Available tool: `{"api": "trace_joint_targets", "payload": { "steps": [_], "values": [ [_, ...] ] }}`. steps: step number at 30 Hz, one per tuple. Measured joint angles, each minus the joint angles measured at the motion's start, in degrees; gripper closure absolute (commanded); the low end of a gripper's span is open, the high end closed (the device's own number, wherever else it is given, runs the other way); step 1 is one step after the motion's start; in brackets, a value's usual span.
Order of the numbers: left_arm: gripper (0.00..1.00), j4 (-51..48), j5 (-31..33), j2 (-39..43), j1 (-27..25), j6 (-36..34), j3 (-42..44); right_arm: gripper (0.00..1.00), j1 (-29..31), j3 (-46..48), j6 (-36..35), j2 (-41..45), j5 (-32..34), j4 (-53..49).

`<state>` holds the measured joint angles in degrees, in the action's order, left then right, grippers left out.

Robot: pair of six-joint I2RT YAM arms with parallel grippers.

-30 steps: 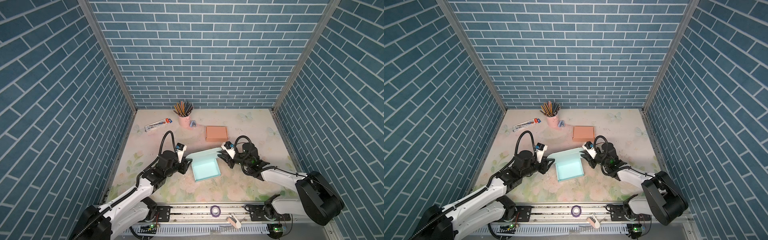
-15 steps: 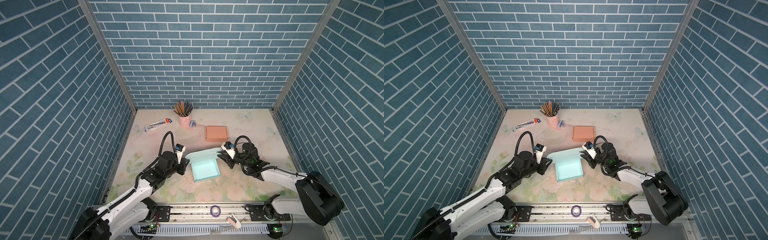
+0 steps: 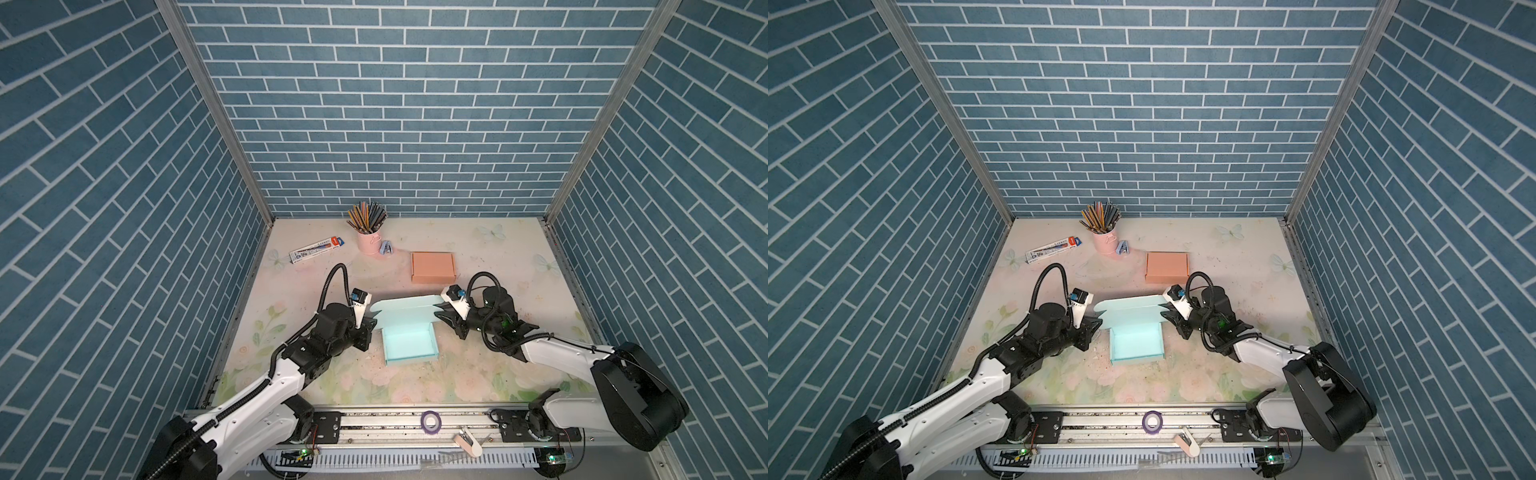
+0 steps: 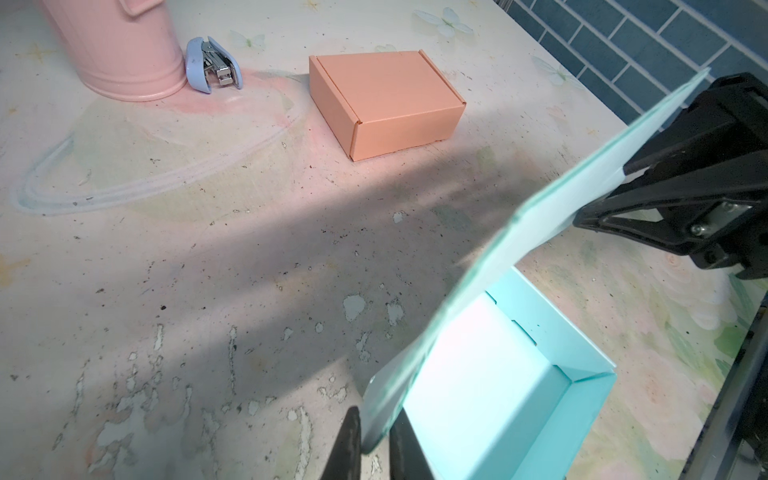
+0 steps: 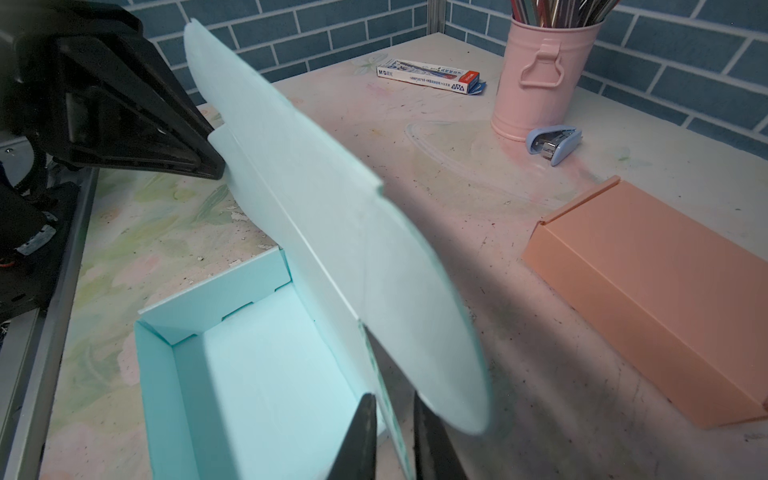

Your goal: Fold the paper box

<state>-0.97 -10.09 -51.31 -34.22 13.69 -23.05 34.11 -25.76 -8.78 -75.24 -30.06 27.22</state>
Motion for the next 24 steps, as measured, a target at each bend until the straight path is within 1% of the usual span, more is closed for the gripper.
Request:
{"api": "trace_joint_targets", "payload": {
  "steps": [8,18,24],
  "values": [
    [0.87,-0.68,1.03,-0.02,-0.48,0.07,-1.44,0.86,3.80,-1.03,0.00,0.22,6.75,-1.60],
    [0.89,1.77,3.32,-1.77,-1.51,1.55,-1.79,0.87,7.85,-4.76,3.02,0.07,21.59,-2.86],
    [0.89,3.50,4.09,-2.78,-1.75,2.19,-1.79,0.87,9.60,-8.37,4.92,-2.08,27.32,-4.59]
  ]
}}
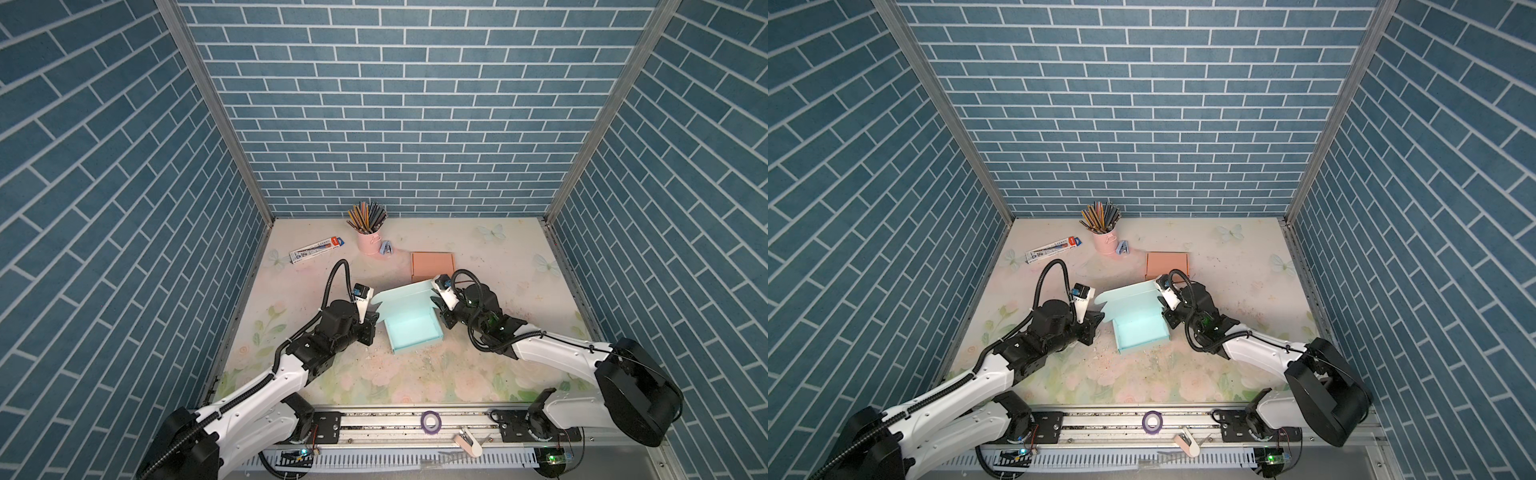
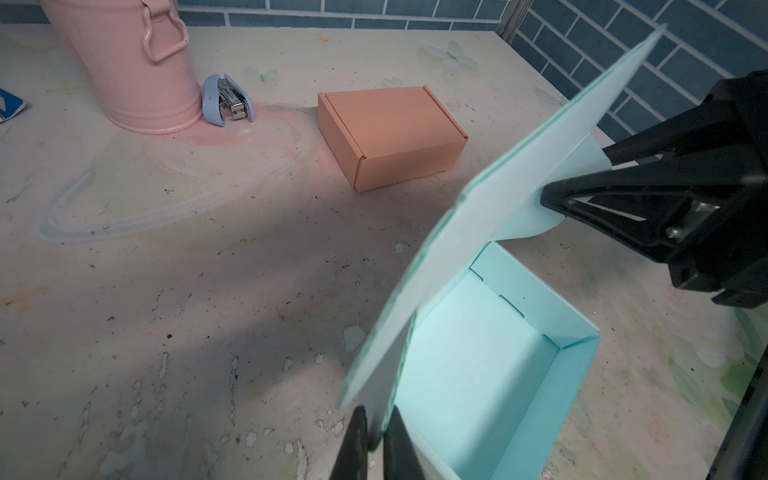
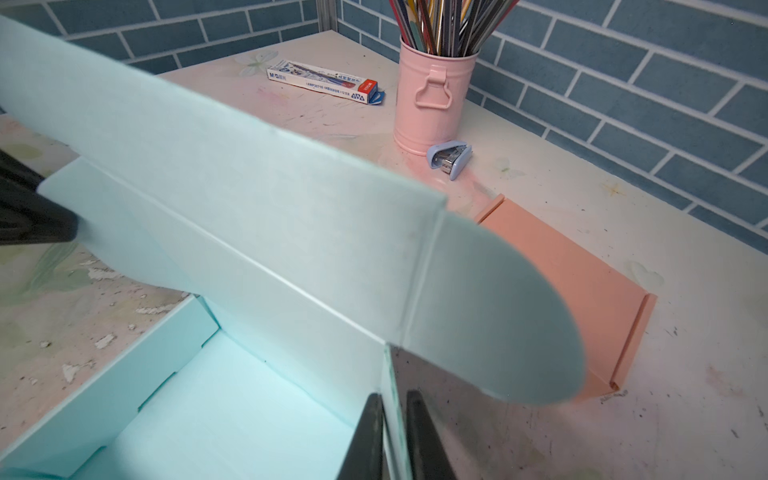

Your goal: Fold the paper box

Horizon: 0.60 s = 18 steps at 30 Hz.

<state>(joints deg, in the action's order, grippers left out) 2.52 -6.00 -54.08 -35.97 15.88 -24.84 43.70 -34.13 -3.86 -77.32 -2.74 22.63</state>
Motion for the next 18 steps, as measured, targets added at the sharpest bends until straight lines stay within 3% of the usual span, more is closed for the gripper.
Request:
{"api": "trace_joint_targets", "payload": {
  "steps": [6,18],
  "values": [
    [0.91,1.51,2.49,-0.46,-0.26,1.09,-0.02,0.85,3.41,-4.48,1.11,-3.30,4.96,-2.99],
    [0.93,6.75,14.12,-6.36,-2.23,5.81,-0.20,0.82,7.98,-12.37,7.26,-10.51,14.25,-6.29]
  ]
}}
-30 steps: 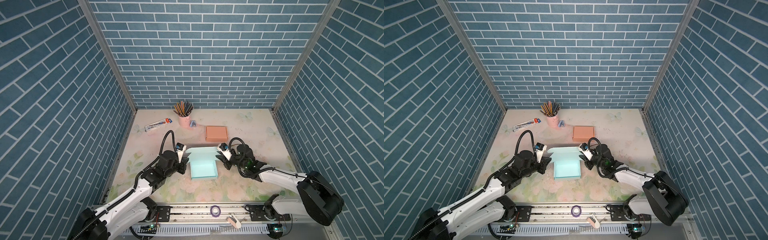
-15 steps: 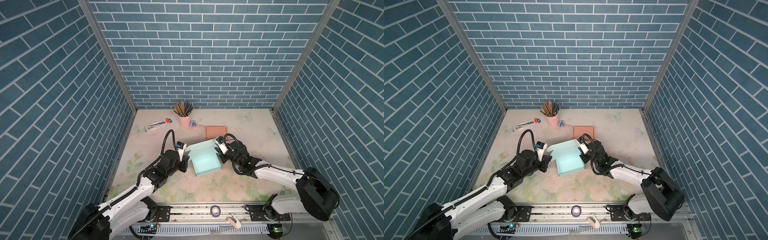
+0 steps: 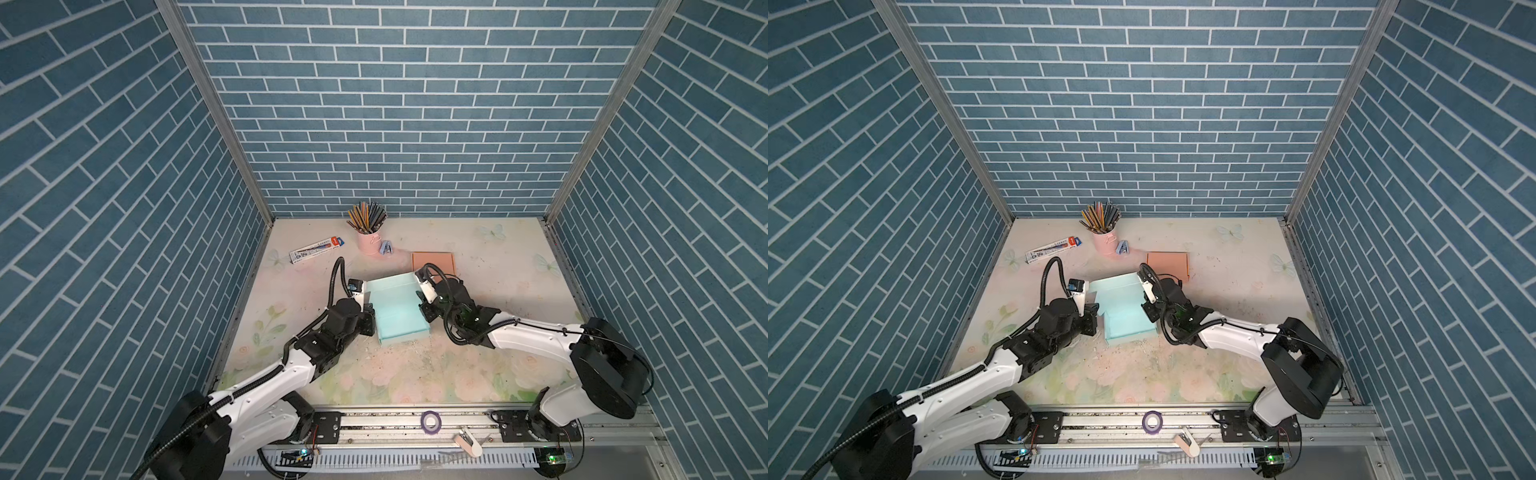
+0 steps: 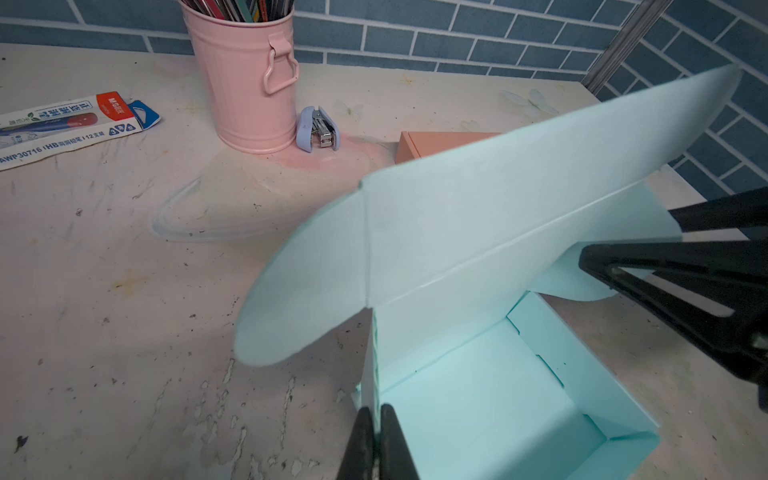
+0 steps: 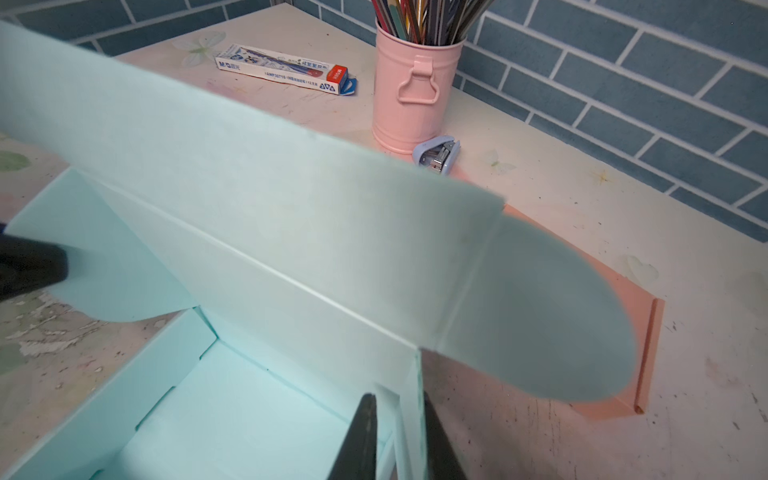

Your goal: Fold the paper box

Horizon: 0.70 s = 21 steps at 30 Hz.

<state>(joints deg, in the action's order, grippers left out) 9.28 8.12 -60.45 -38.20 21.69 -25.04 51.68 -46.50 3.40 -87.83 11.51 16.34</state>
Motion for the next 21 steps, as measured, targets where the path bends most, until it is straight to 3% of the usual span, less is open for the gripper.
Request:
{"api": "trace_joint_targets", "payload": {
  "steps": [5,15,21],
  "values": [
    [0.93,1.55,4.24,-4.39,-2.80,0.17,-2.19,0.78,0.11,-1.25,2.12,-1.29,2.82,-1.64],
    [0.94,6.54,9.35,-9.94,-4.66,0.44,-3.34,0.62,0.07,-1.14,4.63,-1.31,3.21,-1.79],
    [0.94,7.41,12.33,-10.80,-7.23,-0.13,-4.44,0.60,0.07,-0.42,7.37,-1.29,5.35,-1.84]
  ]
}}
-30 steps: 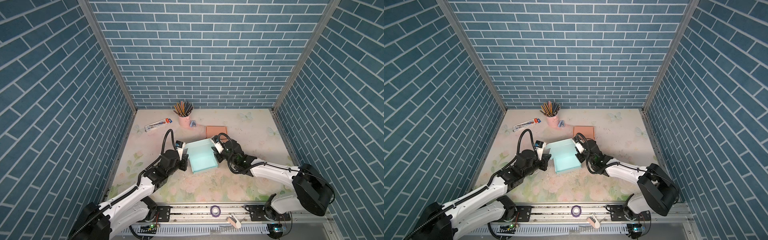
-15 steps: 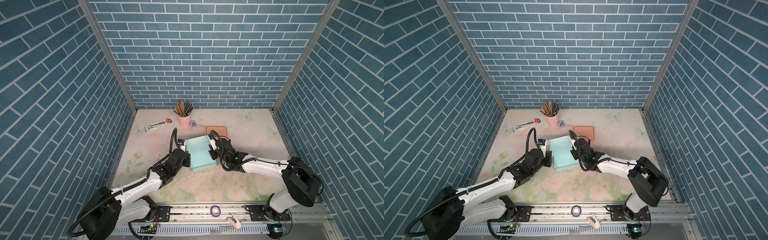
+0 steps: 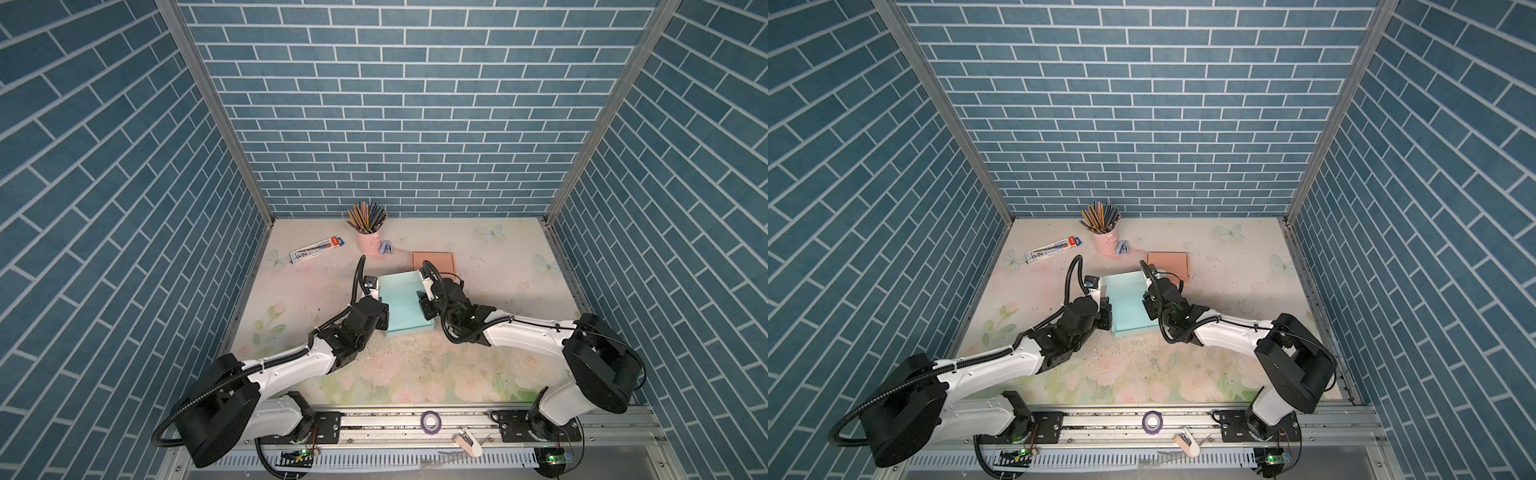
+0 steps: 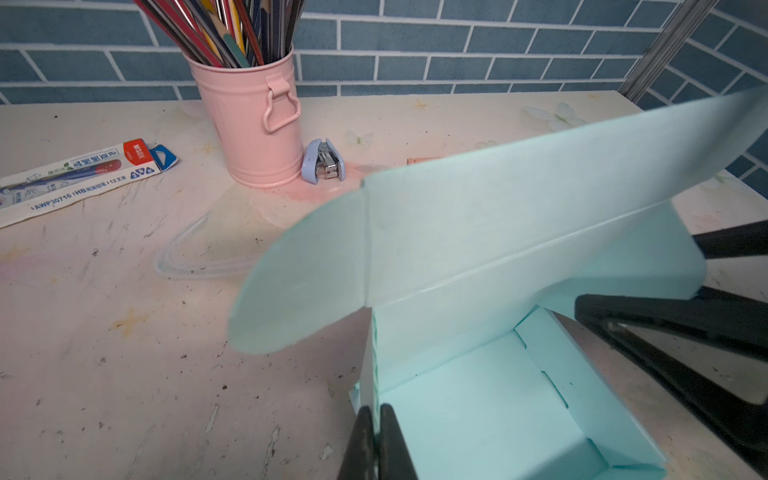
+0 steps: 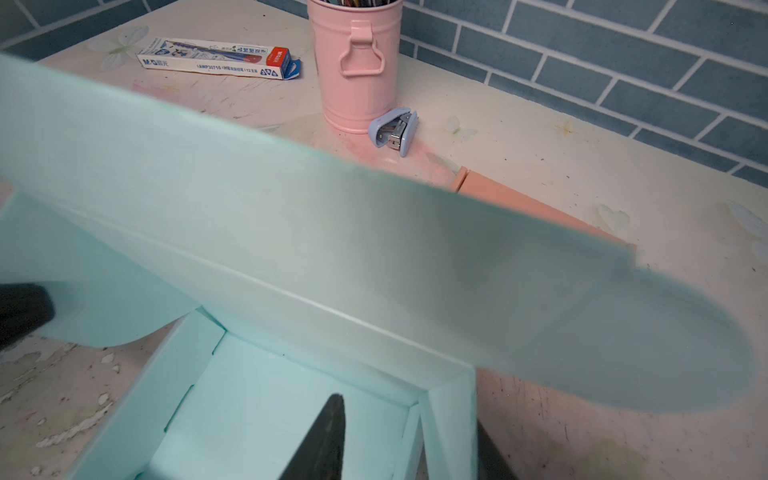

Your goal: Fold the paper box

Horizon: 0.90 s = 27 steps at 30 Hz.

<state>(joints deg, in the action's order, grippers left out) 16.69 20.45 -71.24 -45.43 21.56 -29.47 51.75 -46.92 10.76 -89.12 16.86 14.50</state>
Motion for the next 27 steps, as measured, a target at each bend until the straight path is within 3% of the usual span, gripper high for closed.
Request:
{"api": "trace_joint_targets", "payload": {
  "steps": [2,5,7,27],
  "values": [
    [0.94,0.02,0.52,-0.07,-0.33,-0.11,-0.28,0.62,0.00,0.07,0.46,0.24,0.70,0.00],
    [0.94,0.15,0.92,-0.24,-0.50,-0.15,-0.42,0.76,0.00,0.92,1.25,1.40,1.31,-0.22],
    [0.94,0.15,0.98,-0.46,-0.52,-0.17,-0.52,0.80,-0.07,1.92,1.46,2.40,1.51,-0.59],
    [0.95,1.29,0.15,-1.51,-2.05,-0.37,-0.61,0.71,-2.10,3.17,9.44,4.28,0.59,-5.38]
  ]
}}
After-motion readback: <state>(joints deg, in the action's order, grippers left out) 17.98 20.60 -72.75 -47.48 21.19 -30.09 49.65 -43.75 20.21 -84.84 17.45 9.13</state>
